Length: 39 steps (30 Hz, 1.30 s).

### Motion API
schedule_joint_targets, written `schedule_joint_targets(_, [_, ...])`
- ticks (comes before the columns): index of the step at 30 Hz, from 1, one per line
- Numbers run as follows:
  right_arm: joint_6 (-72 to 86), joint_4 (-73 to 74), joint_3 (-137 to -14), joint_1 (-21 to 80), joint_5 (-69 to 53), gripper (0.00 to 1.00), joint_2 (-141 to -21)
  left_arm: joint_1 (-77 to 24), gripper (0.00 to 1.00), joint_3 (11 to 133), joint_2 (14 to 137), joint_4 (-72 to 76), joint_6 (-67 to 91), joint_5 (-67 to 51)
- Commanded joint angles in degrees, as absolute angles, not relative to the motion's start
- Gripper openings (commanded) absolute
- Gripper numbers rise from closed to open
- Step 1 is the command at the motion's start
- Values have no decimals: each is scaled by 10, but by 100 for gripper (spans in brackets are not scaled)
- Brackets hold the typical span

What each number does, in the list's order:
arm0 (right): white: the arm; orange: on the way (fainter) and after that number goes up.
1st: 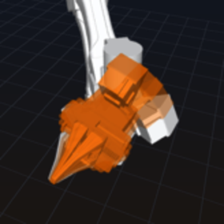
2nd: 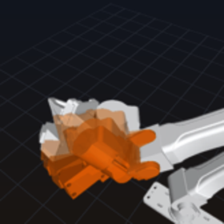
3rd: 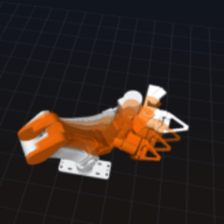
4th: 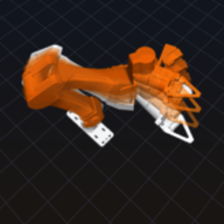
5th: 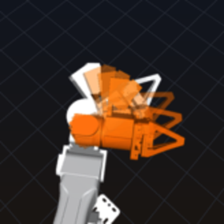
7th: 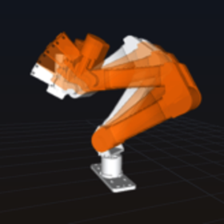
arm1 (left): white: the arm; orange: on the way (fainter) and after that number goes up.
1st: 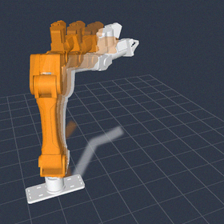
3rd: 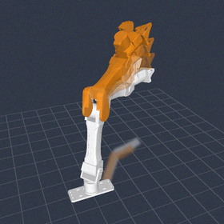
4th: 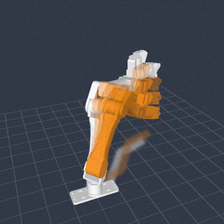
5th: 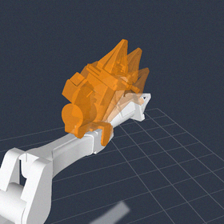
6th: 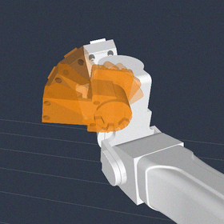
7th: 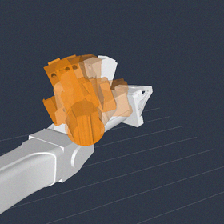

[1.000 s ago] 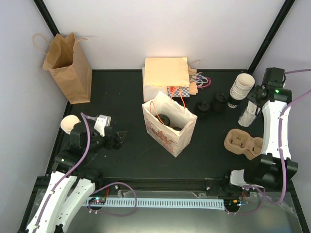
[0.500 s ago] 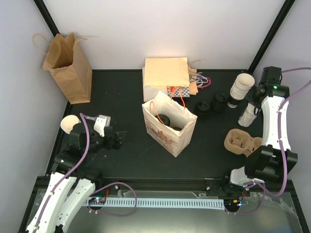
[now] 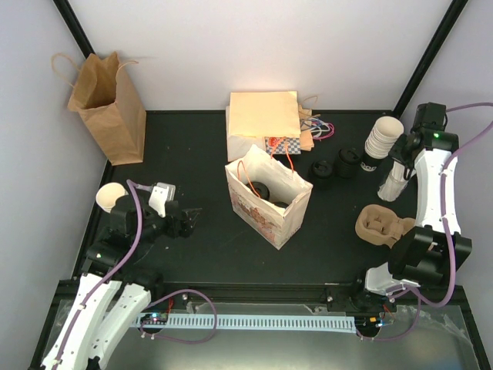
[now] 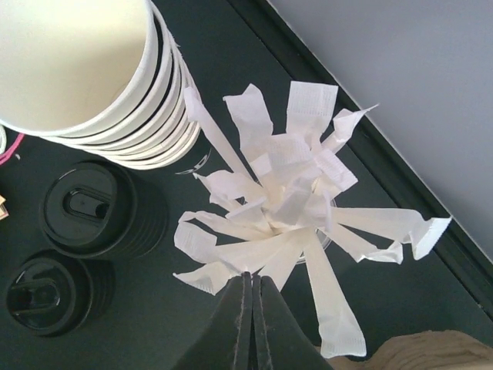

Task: Pack the takeout coffee

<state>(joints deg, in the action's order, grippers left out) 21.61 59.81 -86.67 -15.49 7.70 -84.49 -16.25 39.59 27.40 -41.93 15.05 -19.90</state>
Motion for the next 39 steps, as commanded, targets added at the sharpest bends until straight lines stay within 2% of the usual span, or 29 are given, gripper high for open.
schedule_joint_targets(1, [211, 602, -885, -157, 82, 1, -839, -165, 99, 397, 278, -406, 152, -210])
schedule_joint_targets(7, [206, 611, -894, -157, 87, 1, -817, -165, 99, 398, 279, -405, 151, -211])
schedule_joint_targets(19, [219, 695, -1001, -157, 64, 4, -792, -168, 99, 399, 279, -408, 150, -214])
schedule_joint_targets(34, [255, 813, -1171, -157, -72, 3, -755, -172, 99, 399, 286, -409, 149, -215])
schedule_joint_targets(39, [268, 808, -1179, -157, -193, 2, -719, -172, 99, 400, 289, -409, 149, -215])
